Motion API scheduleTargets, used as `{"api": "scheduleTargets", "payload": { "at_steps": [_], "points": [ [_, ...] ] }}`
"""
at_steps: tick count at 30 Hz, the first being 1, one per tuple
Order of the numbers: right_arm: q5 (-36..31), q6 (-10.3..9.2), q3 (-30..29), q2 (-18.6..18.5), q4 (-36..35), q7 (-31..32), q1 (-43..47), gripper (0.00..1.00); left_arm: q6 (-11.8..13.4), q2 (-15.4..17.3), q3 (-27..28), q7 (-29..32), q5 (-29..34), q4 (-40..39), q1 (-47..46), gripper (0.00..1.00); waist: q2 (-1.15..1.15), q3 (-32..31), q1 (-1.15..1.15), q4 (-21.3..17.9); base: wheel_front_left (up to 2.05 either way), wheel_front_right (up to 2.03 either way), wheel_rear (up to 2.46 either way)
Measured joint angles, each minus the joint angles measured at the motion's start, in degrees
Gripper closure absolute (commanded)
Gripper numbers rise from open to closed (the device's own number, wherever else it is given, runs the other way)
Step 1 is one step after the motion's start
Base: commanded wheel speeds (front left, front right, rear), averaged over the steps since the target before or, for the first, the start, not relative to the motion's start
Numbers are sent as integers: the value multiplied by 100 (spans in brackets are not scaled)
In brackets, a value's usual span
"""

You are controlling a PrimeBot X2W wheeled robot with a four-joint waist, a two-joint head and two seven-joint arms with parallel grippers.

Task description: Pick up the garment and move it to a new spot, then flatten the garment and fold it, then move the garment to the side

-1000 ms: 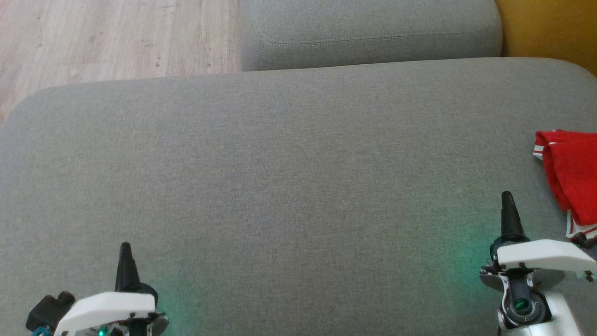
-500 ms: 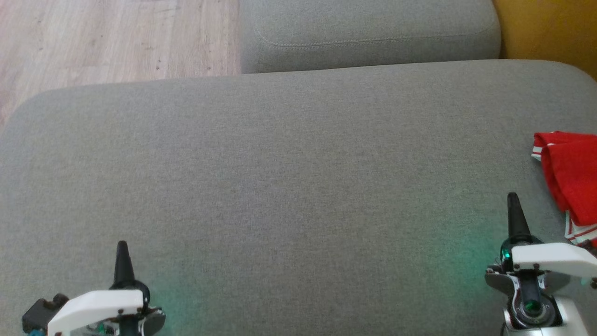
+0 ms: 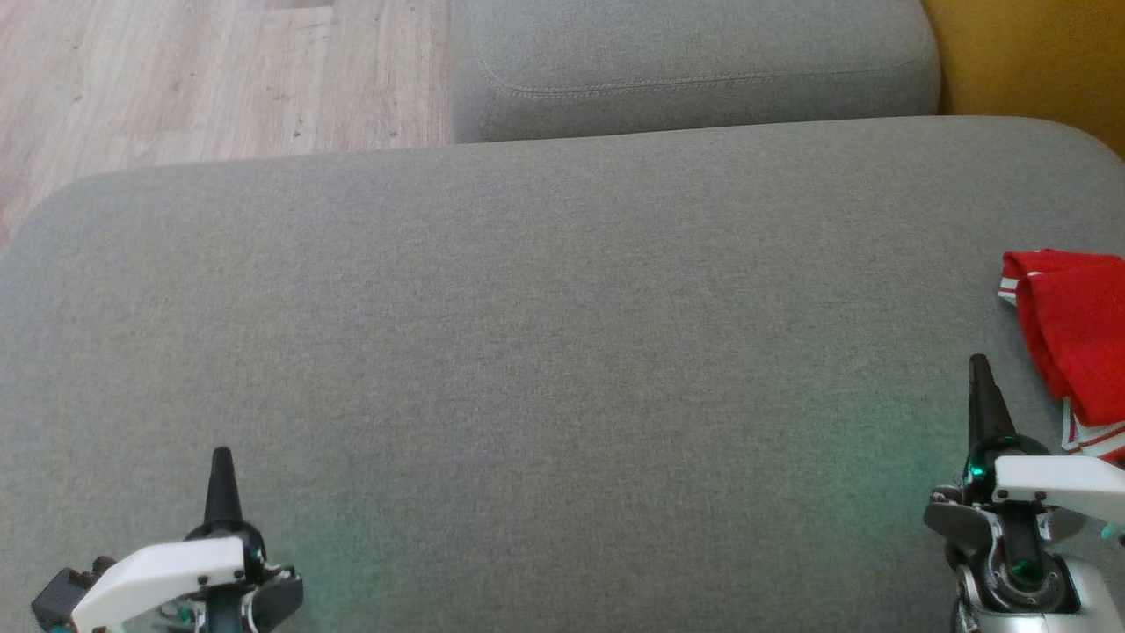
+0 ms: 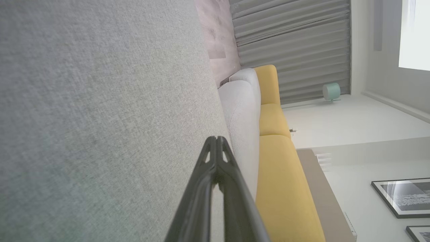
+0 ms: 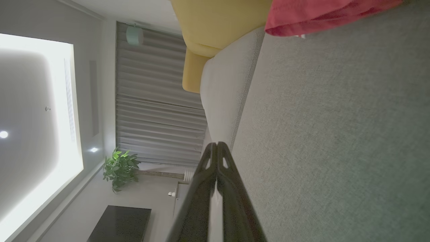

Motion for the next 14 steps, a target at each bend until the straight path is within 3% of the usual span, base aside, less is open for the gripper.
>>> {"api": "scheduleTargets", "payload": {
  "at_steps": [14],
  "points": [
    [938,0,-107,0,-211,221,77,100,-56,-1,75,223,-848,-65,-67,100,0,-42,0,-9,0,0,0]
  ]
}}
